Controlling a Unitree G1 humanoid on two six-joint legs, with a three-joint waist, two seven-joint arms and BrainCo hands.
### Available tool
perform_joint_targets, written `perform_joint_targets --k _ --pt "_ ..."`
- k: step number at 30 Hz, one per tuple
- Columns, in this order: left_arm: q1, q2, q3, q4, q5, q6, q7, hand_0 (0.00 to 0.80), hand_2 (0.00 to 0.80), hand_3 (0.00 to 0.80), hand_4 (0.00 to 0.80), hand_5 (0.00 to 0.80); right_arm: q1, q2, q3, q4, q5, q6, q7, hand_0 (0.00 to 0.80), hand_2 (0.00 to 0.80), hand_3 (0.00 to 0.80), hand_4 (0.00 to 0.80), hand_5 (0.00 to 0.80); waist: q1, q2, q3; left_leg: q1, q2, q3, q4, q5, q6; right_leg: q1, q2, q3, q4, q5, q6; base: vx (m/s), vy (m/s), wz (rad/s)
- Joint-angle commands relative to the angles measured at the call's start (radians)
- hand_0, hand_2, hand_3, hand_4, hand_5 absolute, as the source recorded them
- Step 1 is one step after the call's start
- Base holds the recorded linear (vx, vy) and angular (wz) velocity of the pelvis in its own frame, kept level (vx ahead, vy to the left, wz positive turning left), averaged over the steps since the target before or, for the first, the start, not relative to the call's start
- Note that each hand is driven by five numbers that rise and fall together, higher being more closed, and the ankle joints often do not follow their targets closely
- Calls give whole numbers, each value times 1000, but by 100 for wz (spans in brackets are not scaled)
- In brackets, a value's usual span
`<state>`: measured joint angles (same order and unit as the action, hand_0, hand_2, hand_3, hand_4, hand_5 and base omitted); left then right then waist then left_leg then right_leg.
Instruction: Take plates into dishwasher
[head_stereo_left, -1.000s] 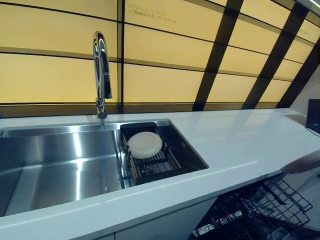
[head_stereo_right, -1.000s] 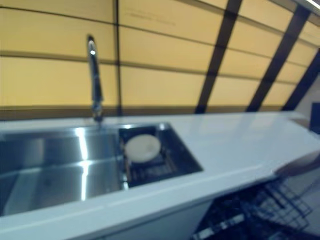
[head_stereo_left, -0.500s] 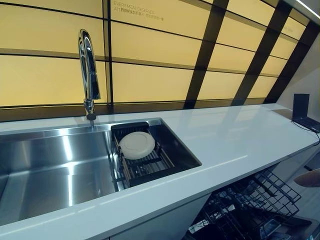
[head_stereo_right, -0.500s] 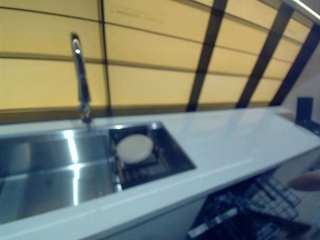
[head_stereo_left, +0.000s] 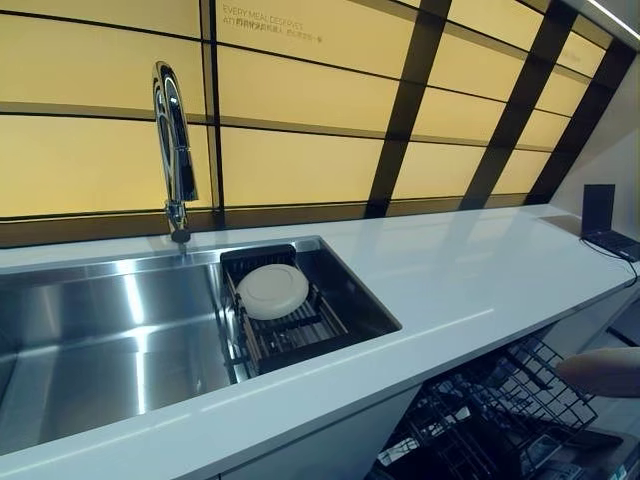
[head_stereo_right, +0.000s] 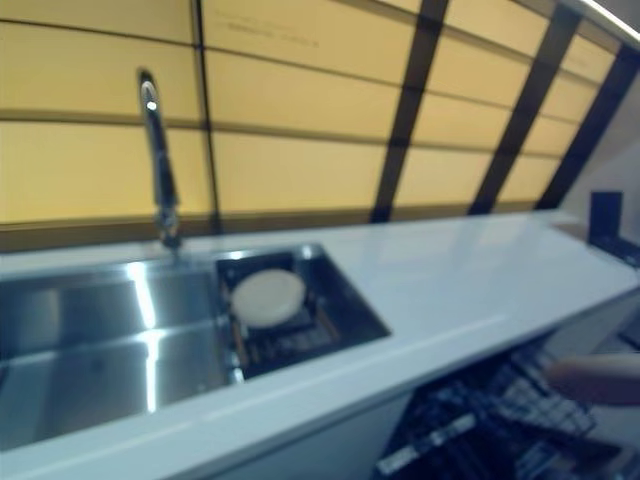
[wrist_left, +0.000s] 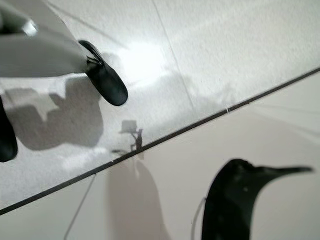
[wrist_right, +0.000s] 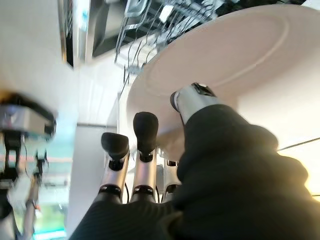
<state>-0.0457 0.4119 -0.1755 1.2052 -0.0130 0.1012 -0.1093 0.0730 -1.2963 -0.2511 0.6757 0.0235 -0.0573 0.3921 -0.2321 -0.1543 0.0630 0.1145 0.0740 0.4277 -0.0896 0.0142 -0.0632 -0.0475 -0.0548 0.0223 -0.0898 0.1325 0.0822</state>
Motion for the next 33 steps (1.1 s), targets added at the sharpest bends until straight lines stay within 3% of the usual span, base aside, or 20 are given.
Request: perform_joint_targets --k 1,5,18,28,33 --pt "-32 17 0 19 20 -8 -5 0 0 0 0 0 -95 1 -70 0 76 34 -26 800 800 800 800 800 17 24 37 10 -2 -92 48 -119 76 -11 -13 -19 25 -16 97 -6 -62 -1" --pt "-28 24 6 17 25 -17 -7 0 0 0 0 0 -101 38 -69 -25 89 63 -38 800 800 800 800 800 15 36 49 10 -5 -93 44 -117 74 -15 -16 -23 25 -17 96 -22 -77 -1" --pt "-49 22 -30 -24 -17 -41 -36 0 0 0 0 0 -235 78 -10 -74 243 143 -79 800 800 800 800 800 -3 120 134 -27 -14 -100 53 -106 50 -61 -37 -26 46 -37 80 -62 -13 -5" --pt "-59 -5 -61 -44 -51 -69 -48 0 0 0 0 0 -312 81 -5 -114 311 148 -90 800 800 800 800 800 -27 203 177 -30 -28 -97 49 -98 31 -85 -59 -35 58 -42 75 -37 45 -3" --pt "-59 -10 -60 -48 -66 -71 -52 0 0 0 0 0 -322 88 2 -121 299 159 -78 800 800 800 800 800 -33 221 183 -25 -35 -92 46 -98 29 -87 -65 -36 60 -44 74 2 31 -6"
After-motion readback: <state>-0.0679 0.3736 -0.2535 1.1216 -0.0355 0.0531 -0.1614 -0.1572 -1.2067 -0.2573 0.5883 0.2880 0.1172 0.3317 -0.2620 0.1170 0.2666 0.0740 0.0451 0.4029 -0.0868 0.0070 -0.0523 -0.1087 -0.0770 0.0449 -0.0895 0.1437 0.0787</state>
